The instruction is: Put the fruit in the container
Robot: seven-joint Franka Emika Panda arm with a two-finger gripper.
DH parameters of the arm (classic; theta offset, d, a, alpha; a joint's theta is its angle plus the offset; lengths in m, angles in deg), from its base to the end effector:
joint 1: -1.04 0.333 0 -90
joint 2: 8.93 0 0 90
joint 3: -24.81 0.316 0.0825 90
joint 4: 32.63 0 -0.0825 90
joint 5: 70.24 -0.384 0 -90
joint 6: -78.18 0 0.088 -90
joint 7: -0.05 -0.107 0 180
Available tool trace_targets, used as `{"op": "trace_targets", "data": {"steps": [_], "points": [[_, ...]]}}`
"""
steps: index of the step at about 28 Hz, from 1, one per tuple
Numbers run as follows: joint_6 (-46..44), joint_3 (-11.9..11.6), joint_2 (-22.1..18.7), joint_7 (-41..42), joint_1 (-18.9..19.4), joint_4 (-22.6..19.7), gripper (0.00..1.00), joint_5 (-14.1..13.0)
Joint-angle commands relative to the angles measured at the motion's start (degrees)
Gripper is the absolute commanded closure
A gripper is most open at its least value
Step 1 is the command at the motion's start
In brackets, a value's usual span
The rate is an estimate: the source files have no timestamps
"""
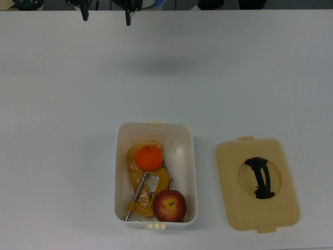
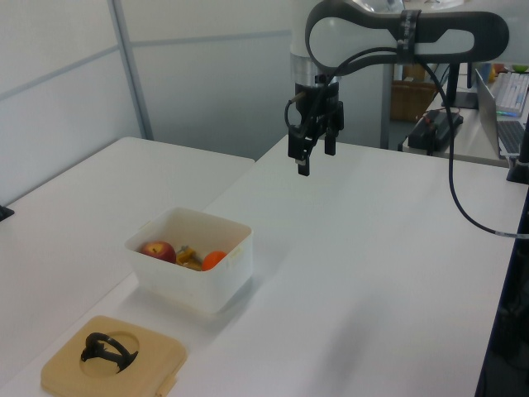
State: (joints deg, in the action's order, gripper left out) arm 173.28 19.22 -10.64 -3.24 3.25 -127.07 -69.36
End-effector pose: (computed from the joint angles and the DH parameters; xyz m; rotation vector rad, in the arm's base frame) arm 0.5518 -0.0349 0.6121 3.1233 -0.1804 0.0645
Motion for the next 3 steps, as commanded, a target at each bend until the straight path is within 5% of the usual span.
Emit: {"op": "trace_targets", "data": {"steps": [1,3], "points": [[-0.88,3.38,0.13,2.50,-4.31,0.65,0.00,-1.67],[-0.88,5.75,0.13,2.50,-6.33,0.65,0.00,-1.67]]}}
